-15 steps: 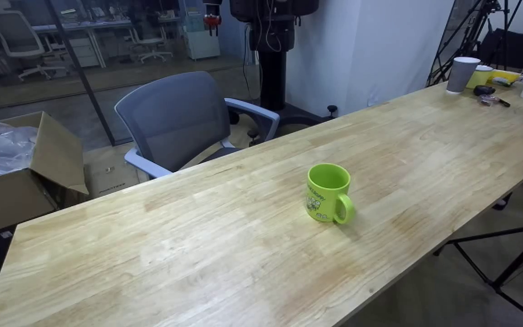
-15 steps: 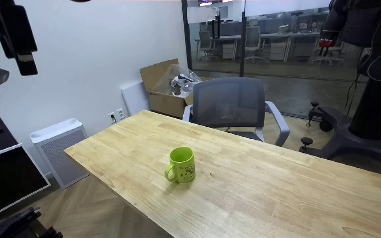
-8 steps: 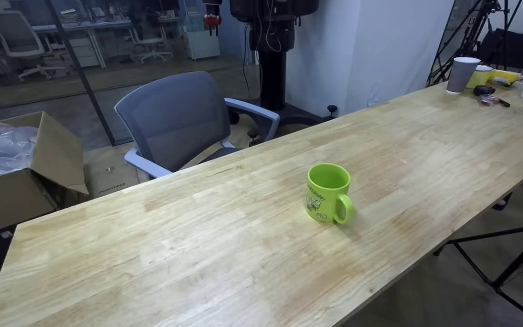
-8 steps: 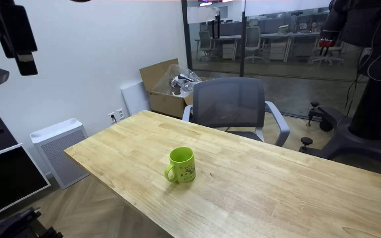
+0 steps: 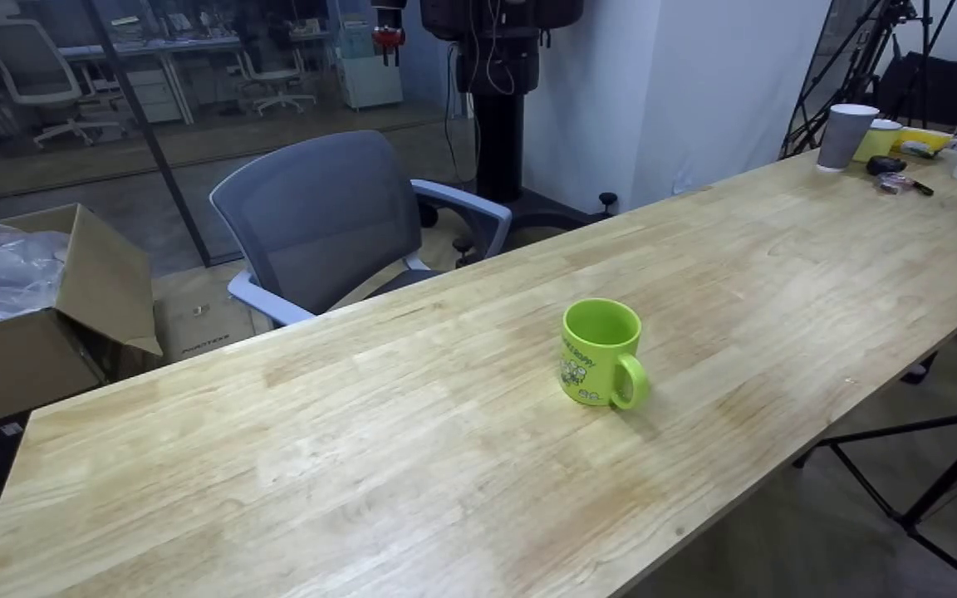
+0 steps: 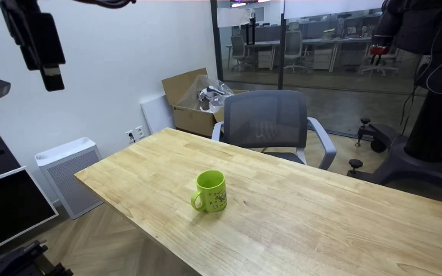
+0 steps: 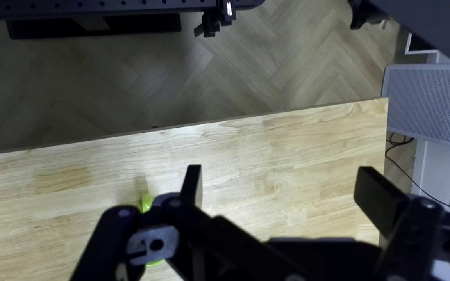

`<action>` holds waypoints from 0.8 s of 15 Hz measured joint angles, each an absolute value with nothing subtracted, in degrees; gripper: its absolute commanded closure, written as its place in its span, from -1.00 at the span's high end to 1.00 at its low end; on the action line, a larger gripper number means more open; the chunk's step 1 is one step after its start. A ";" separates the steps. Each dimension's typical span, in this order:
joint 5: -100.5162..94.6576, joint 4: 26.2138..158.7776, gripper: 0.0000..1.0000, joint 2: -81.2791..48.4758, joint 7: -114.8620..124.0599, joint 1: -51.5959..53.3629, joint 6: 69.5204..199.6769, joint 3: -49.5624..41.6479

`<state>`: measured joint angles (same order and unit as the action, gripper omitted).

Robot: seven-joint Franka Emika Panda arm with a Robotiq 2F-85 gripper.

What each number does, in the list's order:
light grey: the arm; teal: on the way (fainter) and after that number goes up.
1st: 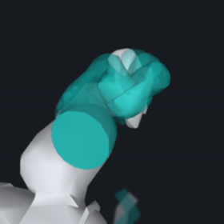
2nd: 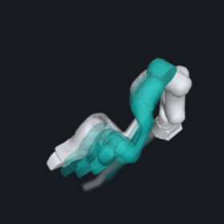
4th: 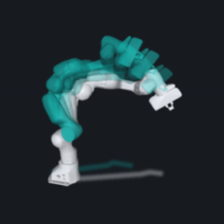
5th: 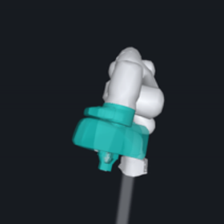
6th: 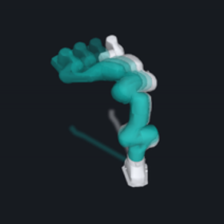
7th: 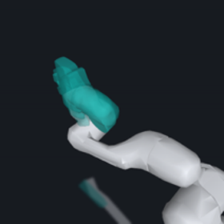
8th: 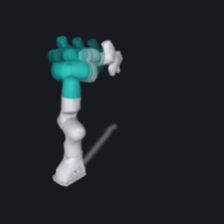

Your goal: Move the mug to the right

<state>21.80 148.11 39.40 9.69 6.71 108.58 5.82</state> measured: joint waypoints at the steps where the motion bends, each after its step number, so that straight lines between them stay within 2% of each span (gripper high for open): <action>1: 21.65 148.10 1.00 38.44 8.91 5.99 109.96 5.50; 12: 14.84 147.32 1.00 23.32 6.47 -0.72 127.44 2.66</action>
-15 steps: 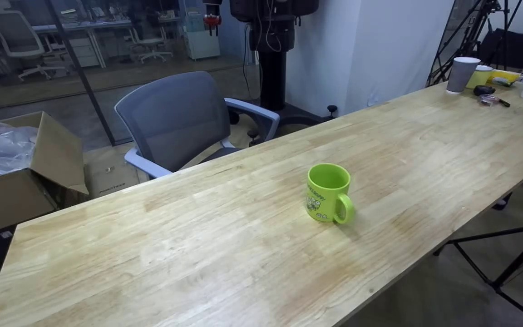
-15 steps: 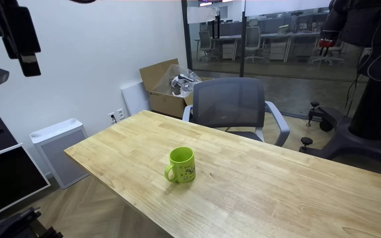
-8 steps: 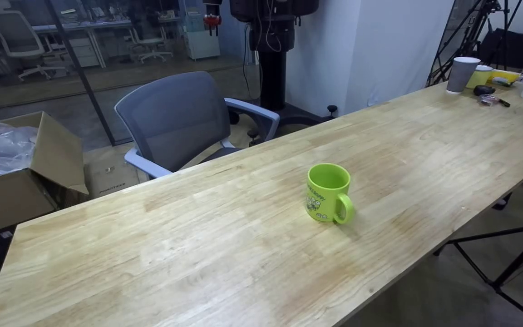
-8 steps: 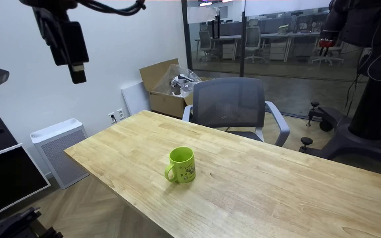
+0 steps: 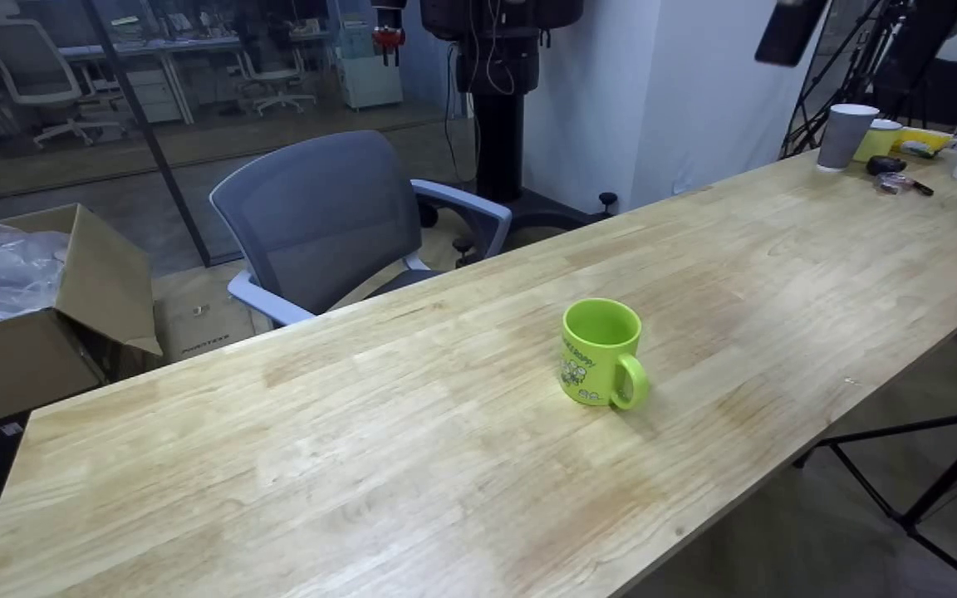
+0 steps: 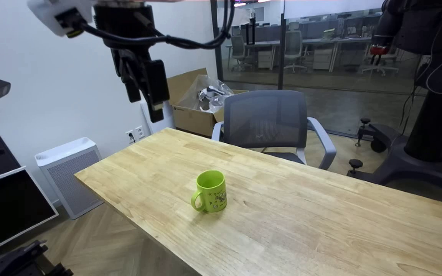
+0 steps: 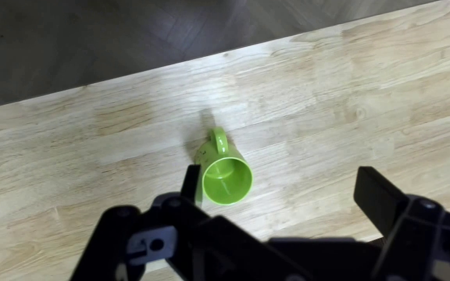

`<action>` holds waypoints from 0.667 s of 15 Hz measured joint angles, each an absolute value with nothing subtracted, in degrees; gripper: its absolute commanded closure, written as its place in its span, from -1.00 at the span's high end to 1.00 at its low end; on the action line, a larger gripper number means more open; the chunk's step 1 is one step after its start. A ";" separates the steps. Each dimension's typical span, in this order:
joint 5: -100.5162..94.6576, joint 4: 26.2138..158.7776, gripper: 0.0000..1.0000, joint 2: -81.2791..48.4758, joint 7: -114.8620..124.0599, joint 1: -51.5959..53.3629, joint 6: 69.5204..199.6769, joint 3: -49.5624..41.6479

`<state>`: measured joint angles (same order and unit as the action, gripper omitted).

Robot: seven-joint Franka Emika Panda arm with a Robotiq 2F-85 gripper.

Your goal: Move the mug to the right

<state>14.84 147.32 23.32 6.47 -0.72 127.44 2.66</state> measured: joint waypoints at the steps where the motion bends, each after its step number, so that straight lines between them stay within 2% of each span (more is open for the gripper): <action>1: 14.04 146.95 1.00 21.57 6.52 -1.19 128.41 2.42; 10: 11.07 139.98 1.00 5.35 6.79 -2.94 133.01 0.00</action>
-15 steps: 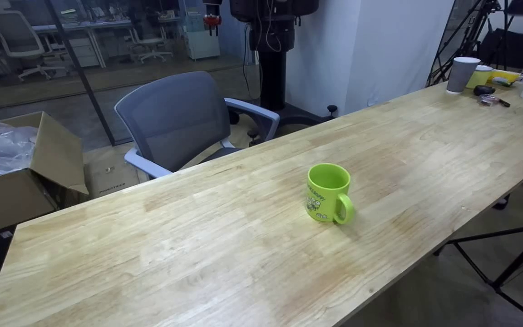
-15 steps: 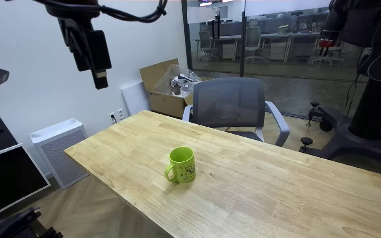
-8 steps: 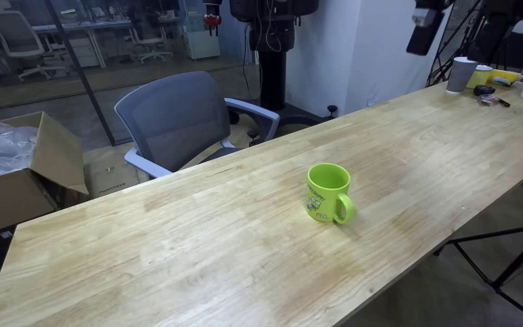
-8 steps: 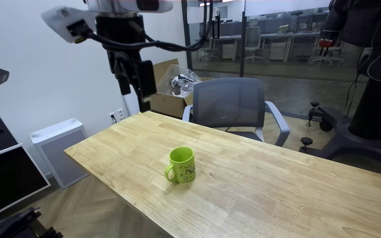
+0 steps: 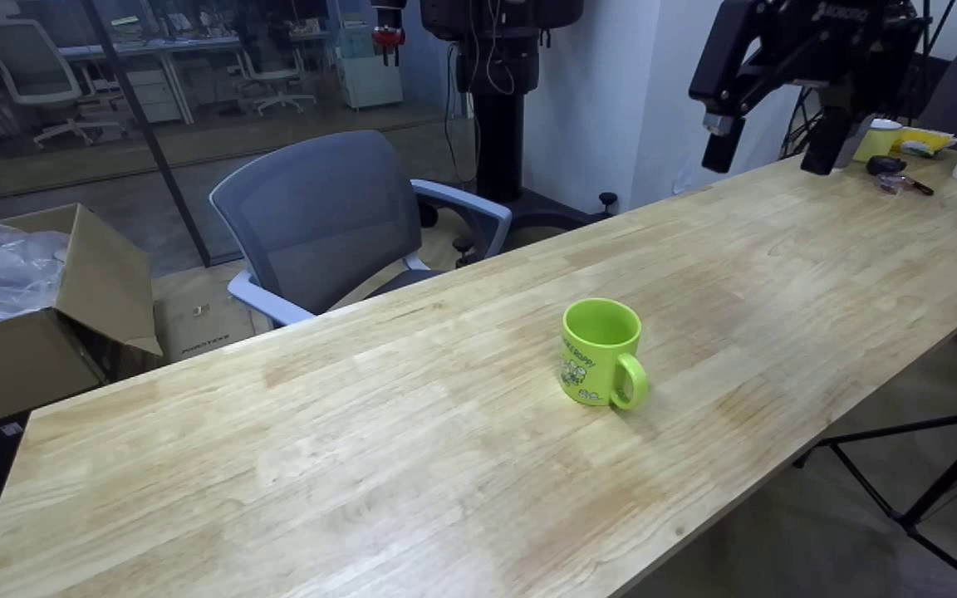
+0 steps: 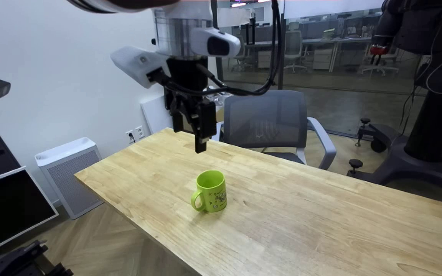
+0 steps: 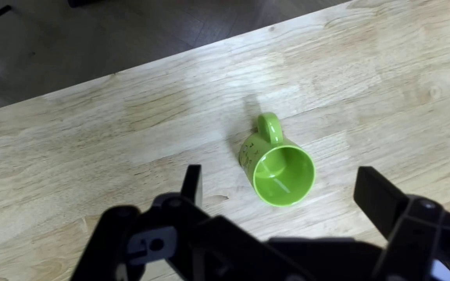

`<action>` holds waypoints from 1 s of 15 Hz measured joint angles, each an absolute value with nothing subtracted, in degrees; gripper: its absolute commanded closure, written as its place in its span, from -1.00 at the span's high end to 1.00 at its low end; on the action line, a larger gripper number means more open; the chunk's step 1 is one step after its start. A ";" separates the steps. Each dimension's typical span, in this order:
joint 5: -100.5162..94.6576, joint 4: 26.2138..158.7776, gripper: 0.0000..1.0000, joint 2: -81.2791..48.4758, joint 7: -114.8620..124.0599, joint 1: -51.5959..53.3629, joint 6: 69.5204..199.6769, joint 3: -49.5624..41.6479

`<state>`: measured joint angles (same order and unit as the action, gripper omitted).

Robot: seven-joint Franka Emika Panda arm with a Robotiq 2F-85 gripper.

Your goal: Move the mug to the right

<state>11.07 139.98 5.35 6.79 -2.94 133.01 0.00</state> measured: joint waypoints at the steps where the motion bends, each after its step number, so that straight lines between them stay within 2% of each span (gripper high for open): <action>1: 11.05 138.89 1.00 3.66 6.79 -2.95 133.23 -0.31; 10: 9.30 129.55 1.00 -8.93 10.08 -2.78 134.59 -1.30; 15: 9.56 127.07 1.00 -11.43 10.25 -2.37 134.28 -1.28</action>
